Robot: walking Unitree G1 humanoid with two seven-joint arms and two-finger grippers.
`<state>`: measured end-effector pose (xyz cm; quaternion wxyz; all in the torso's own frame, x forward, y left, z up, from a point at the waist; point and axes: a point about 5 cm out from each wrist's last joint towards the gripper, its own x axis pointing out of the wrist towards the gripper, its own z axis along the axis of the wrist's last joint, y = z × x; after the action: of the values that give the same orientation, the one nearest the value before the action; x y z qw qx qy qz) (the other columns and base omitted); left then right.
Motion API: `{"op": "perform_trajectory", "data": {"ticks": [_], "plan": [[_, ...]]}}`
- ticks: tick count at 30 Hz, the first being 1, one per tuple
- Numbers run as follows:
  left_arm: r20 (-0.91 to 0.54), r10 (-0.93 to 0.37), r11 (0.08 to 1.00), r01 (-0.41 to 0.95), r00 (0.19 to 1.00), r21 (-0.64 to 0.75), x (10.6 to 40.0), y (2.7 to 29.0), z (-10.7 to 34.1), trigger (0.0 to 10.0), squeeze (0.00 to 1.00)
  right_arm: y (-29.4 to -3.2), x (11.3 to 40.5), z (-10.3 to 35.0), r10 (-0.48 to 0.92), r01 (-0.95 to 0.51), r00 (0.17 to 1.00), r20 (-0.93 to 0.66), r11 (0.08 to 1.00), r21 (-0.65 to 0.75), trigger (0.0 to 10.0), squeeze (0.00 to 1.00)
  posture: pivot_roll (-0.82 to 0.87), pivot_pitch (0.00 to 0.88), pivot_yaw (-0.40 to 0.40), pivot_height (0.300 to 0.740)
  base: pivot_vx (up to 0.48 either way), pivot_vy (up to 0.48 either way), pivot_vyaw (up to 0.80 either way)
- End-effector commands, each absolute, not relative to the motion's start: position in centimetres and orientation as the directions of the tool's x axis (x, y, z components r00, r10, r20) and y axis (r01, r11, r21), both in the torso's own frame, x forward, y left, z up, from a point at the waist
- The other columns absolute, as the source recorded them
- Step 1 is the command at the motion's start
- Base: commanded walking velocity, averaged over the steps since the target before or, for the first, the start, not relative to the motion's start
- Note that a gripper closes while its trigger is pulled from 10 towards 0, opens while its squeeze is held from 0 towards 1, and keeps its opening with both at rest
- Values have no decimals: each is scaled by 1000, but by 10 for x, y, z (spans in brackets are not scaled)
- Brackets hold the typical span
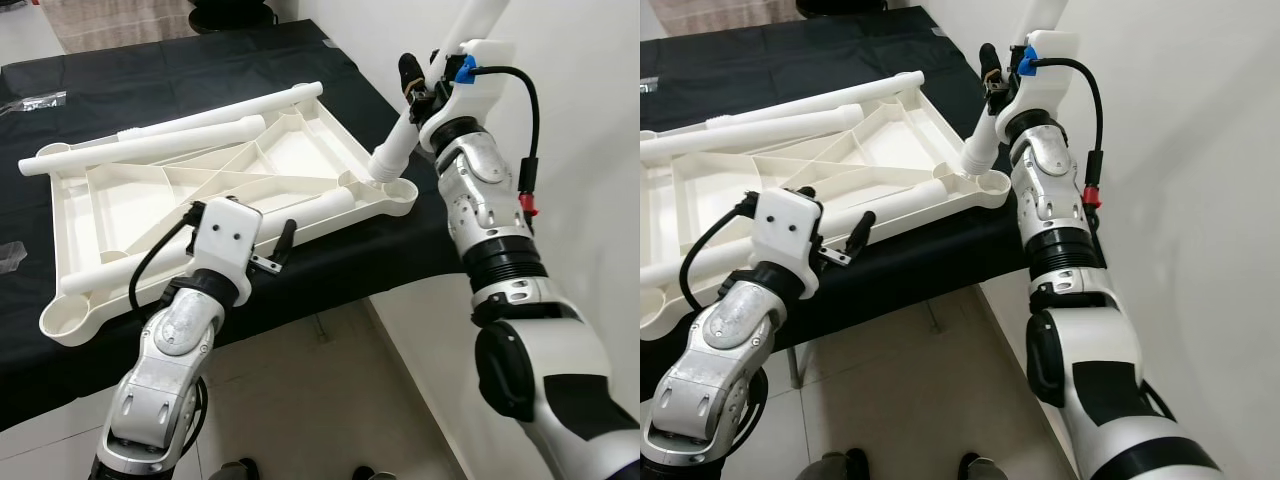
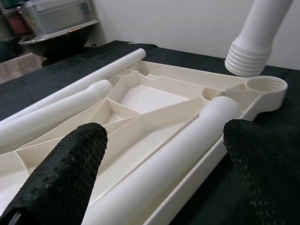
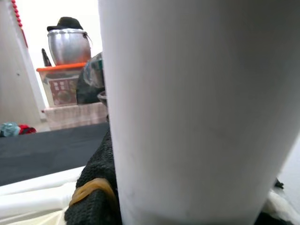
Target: Building children table
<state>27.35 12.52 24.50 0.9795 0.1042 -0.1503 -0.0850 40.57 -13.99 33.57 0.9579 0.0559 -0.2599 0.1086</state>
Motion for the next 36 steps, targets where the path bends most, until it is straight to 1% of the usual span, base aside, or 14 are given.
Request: {"op": "perform_trajectory", "data": {"ticks": [1, 7, 13, 22, 30, 35, 36], "plan": [[293, -179, 970, 119, 939, 212, 272, 129, 250, 10000, 0, -138, 402, 339, 193, -257, 809, 555, 966, 40, 10000, 0, 80, 178, -44, 740, 364, 0, 0], [311, -163, 973, 101, 936, 207, 273, 133, 255, 10000, 0, -135, 403, 339, 207, -263, 805, 556, 965, 22, 10000, 0, 81, 179, -47, 740, 379, 0, 0], [305, -146, 978, 91, 941, 185, 275, 136, 256, 10000, 0, -134, 403, 341, 219, -270, 796, 565, 963, 7, 10000, 0, 82, 181, -48, 740, 0, 0, 0], [299, -149, 980, 100, 943, 173, 276, 134, 255, 10000, 0, -132, 402, 342, 247, -297, 784, 569, 955, -5, 10000, 0, 80, 182, -47, 740, 0, 0, 0], [292, -158, 978, 108, 943, 178, 274, 131, 252, 10000, 0, -137, 404, 341, 269, -324, 789, 553, 946, 3, 10000, 0, 77, 184, -47, 740, 0, 0, 0], [284, -154, 980, 110, 946, 164, 273, 129, 251, 10000, 0, -141, 405, 333, 256, -302, 804, 536, 953, -2, 10000, 0, 78, 185, -48, 740, 0, 0, 0], [276, -151, 983, 115, 949, 142, 271, 127, 248, 10000, 0, -141, 404, 327, 257, -295, 812, 523, 955, -10, 10000, 0, 76, 180, -52, 740, 0, 0, 0]]}}
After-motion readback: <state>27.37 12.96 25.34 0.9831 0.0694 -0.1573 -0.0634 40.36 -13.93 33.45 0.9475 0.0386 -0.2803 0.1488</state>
